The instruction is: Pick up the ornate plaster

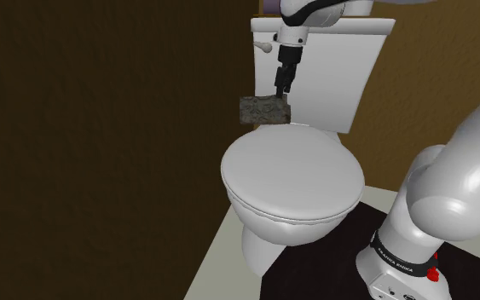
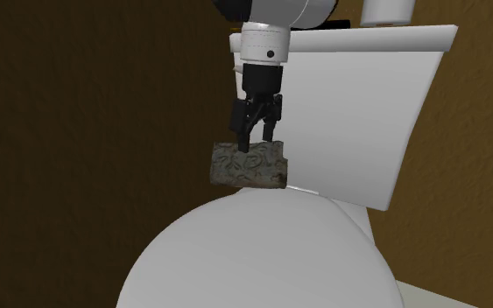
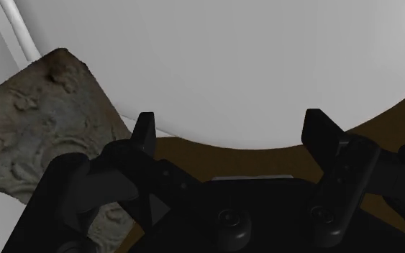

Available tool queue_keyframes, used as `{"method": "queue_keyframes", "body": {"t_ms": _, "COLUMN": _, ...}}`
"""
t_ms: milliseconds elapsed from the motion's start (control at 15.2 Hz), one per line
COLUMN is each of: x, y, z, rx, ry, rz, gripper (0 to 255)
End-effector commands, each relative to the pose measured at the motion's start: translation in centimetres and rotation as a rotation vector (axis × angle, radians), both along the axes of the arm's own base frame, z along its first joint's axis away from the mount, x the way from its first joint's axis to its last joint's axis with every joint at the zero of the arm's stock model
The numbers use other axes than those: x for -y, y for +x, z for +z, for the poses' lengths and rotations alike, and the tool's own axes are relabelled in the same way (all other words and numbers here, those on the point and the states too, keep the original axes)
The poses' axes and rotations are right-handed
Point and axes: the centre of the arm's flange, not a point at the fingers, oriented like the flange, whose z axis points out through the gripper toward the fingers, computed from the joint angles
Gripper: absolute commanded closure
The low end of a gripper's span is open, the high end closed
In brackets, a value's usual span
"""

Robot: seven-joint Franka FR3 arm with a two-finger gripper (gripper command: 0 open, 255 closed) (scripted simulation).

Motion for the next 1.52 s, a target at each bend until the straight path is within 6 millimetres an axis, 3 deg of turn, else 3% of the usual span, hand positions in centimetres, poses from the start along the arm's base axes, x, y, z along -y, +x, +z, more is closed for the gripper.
{"method": "queue_keyframes", "body": {"t_ms": 0, "x": 1.4, "y": 2.3, "z": -0.6, "rx": -0.011, "ry": -0.012, "rz": 0.050, "gripper": 0}}
{"method": "queue_keyframes", "body": {"t_ms": 462, "x": 5.2, "y": 10.7, "z": -3.2, "rx": -0.048, "ry": -0.049, "rz": 0.209, "gripper": 0}}
{"method": "queue_keyframes", "body": {"t_ms": 924, "x": 7.6, "y": 19.5, "z": -6.0, "rx": -0.085, "ry": -0.087, "rz": 0.368, "gripper": 0}}
{"method": "queue_keyframes", "body": {"t_ms": 1452, "x": 7.7, "y": 20.1, "z": -9.9, "rx": -0.087, "ry": -0.090, "rz": 0.379, "gripper": 0}}
